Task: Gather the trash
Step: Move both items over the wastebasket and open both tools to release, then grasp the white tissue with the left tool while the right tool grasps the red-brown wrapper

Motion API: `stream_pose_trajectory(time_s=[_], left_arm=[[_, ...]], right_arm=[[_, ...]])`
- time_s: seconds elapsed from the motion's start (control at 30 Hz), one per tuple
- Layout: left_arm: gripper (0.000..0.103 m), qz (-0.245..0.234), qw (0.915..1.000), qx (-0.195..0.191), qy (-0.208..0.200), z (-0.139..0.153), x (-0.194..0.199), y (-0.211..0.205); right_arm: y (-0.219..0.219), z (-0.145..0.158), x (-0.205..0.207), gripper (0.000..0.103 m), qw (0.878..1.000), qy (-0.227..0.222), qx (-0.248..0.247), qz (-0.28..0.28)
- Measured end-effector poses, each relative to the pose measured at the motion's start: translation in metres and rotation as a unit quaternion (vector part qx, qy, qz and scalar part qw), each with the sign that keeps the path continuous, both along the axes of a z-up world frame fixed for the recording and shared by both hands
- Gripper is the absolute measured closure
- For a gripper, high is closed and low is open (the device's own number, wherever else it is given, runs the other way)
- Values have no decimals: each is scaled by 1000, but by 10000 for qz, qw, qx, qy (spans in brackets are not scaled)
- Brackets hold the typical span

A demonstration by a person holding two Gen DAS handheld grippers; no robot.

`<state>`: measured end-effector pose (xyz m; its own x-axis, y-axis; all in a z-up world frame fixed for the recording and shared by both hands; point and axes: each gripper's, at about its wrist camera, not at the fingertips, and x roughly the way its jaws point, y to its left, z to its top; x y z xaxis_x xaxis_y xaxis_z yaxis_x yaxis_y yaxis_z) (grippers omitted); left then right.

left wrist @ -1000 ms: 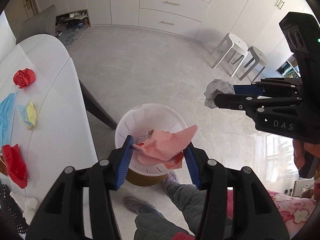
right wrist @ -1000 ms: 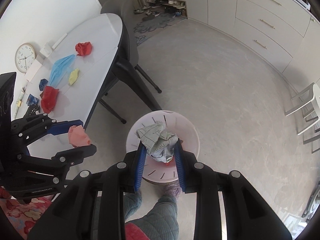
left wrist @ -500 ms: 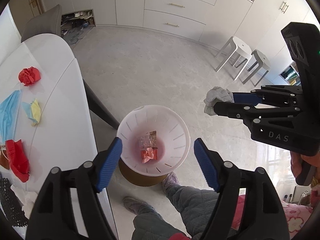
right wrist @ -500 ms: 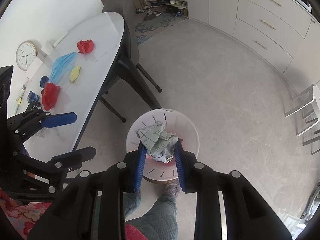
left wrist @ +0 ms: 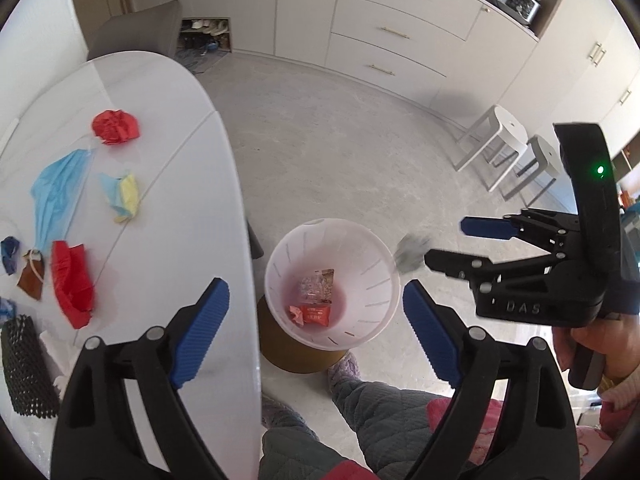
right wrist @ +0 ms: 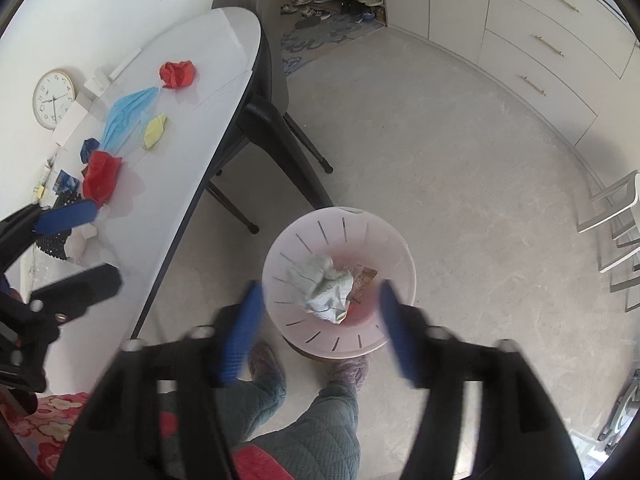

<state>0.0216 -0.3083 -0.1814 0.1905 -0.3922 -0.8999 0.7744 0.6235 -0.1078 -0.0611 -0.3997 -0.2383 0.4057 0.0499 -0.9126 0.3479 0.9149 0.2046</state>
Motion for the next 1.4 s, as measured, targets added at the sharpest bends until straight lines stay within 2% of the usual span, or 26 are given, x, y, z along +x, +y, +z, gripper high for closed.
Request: stream_pose_trajectory(time_s=[0.07,0.17,0.37,0.7,0.93,1.17,1.4], left_arm=[[16,107,9999,-27,-9,4,4,9],[12,299,9996,-5,-20,9,10,21],[12,674,9977,4,-1,15,22,48],[8,1587,9871,-10,-196,24,48,127],[8,2385,9711,90,-96,9,71,192],[8,2658,9639,119,42,-11,88,217],[8,2641,9639,316,151,-37,102,213]], right_arm=[[4,0,4,19,10000,15,-2,-8],[7,3,10,10,10000,5,51,-47],[18,16,26,3,10000,-73,-30,-47],[53,46,69,3,9990,-313,-78,298],[94,50,106,3,9959,-374,-118,816],[131,50,140,3,9902,-357,-137,1343],[162,42,175,3,9826,-197,-160,1840]])
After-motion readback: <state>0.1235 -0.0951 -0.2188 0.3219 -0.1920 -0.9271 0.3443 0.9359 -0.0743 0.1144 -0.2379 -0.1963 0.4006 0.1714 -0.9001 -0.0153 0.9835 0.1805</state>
